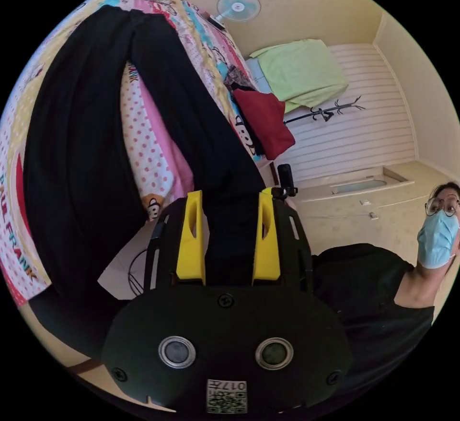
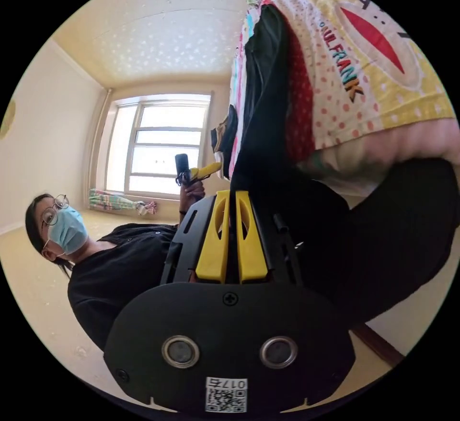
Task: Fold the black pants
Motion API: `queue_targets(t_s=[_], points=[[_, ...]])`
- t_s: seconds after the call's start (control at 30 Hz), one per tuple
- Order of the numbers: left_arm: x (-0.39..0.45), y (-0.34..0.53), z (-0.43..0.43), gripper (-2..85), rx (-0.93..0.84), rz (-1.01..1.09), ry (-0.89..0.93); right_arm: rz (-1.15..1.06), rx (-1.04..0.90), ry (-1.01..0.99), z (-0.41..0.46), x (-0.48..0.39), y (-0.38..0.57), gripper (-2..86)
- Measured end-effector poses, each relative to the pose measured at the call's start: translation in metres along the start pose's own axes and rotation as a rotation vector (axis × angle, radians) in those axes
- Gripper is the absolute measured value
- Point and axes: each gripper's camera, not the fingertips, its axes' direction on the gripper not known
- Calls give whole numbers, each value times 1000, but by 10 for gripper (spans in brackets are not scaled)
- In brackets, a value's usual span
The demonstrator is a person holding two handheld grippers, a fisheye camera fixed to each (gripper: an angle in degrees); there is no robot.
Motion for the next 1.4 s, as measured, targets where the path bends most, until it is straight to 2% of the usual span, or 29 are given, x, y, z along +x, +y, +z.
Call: queue_targets(t_s=[0.13,0.3,0.47,0.63,0.73,0.8,0.9,1.07,1.17,1.33,1.4], points=[[32,-38,39,167,-86,48,-185,-45,-100,8,46,-15,-26,25],[20,-48,86,145,-255,7,-208,-115,-141,-26,95,-39,-48,25],[10,-18,74,50,-129,1,-109,-44,-197,72,106,-30,-57,26],[-6,0,59,38,-66,-43,-56,155,-174,259,72,-15,-86,27],[-14,12,50,38,-37,-55,-27,191,-165,384,50,-28,-145,48],[-18,18,43,38,-20,-56,-20,191,-172,467,47,-40,-212,124],[-32,27,34,39,15,-88,31,131,-168,611,62,-56,-308,158],[-51,42,8,40,73,-114,94,191,-111,794,97,-43,-454,169],[-59,50,-9,43,98,-112,115,192,-54,807,120,-25,-523,174],[-76,69,-42,45,187,-132,199,210,74,841,155,6,-563,159],[-91,78,-55,42,219,-174,285,147,131,848,173,4,-564,94]])
